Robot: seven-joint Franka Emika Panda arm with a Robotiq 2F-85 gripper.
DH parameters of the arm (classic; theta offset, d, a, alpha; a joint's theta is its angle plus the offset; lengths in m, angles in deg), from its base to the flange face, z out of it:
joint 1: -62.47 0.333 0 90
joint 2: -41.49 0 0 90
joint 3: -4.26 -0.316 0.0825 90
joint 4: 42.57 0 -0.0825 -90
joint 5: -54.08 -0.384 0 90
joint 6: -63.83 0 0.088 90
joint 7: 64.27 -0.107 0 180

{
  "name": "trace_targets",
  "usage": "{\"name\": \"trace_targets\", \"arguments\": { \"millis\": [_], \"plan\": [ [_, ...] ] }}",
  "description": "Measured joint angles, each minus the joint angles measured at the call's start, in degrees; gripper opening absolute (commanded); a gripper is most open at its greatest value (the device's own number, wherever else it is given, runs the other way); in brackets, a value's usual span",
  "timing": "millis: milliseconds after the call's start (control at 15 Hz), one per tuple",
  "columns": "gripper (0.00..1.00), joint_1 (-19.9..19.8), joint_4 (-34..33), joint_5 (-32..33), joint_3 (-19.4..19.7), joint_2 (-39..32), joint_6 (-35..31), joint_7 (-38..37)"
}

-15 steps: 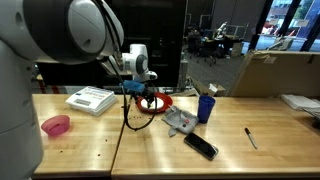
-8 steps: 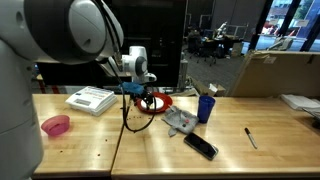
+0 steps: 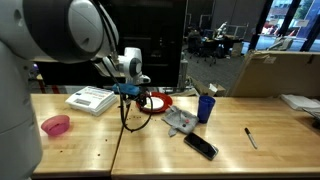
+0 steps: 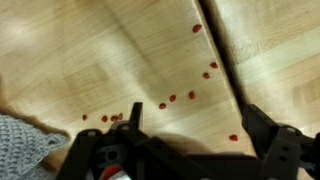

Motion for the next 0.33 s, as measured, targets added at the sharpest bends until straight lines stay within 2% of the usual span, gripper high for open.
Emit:
{"name": "trace_targets", "arguments": {
  "millis": [333],
  "plan": [
    [1.0,1.1,2.3,0.1,-0.6,2.3,0.0,-0.3]
  ]
}}
